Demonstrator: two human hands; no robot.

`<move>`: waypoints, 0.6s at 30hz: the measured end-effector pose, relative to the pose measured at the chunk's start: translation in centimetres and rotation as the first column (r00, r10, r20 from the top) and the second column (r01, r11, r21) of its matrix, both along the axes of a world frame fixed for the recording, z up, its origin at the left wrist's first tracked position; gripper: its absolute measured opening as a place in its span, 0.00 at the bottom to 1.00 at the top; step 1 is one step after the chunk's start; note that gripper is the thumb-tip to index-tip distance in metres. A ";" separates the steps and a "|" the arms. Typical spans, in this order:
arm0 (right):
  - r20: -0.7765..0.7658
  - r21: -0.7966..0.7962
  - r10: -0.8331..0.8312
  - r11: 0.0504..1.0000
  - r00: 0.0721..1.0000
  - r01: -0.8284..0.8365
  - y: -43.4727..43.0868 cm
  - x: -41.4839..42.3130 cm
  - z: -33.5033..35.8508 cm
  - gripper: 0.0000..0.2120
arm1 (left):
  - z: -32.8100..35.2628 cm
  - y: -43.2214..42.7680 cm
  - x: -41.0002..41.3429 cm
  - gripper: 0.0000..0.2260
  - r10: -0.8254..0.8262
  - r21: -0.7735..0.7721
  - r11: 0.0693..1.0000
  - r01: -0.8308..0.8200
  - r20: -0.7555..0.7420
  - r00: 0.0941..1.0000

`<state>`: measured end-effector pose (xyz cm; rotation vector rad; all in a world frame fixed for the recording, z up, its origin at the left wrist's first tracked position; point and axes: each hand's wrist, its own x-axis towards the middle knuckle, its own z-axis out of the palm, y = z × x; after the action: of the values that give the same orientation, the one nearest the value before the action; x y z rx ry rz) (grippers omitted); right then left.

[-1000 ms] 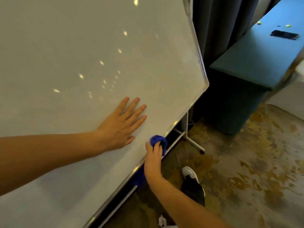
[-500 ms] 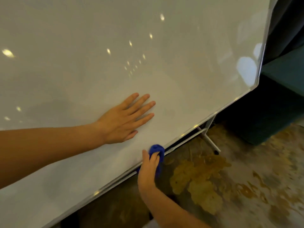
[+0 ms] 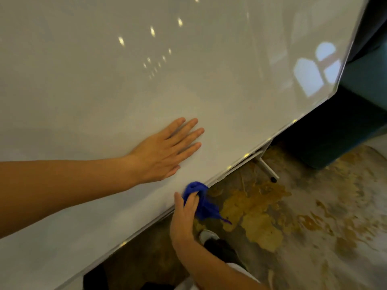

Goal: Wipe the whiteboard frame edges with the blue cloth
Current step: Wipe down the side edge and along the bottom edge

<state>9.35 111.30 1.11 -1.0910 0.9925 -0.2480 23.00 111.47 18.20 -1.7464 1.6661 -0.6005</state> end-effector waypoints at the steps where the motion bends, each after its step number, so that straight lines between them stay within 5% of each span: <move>1: 0.002 -0.004 -0.041 0.999 0.999 0.041 -0.2 0.3 0.2 0.35 | -0.2 1.4 0.0 0.32 -0.005 -0.002 1.000 0.005 0.006 1.000; 6: 0.099 -0.134 -0.145 0.978 0.985 0.157 0.7 1.0 1.3 0.37 | -1.1 9.8 -0.8 0.36 -0.019 -0.001 1.000 0.019 0.065 0.998; 14: 0.008 0.303 0.008 0.953 1.000 -0.010 19.1 -5.8 -1.4 0.33 | -3.1 23.8 -3.6 0.35 0.025 0.065 0.997 -0.031 0.098 0.995; 18: 0.103 0.320 0.123 0.936 0.987 -0.150 20.9 -7.0 -1.4 0.24 | -2.8 27.1 -3.9 0.33 0.022 0.086 0.996 -0.034 0.134 0.991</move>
<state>2.35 132.15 -0.25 -0.8341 0.8447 -0.0119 19.10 138.59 15.38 -1.6286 1.5509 -0.6073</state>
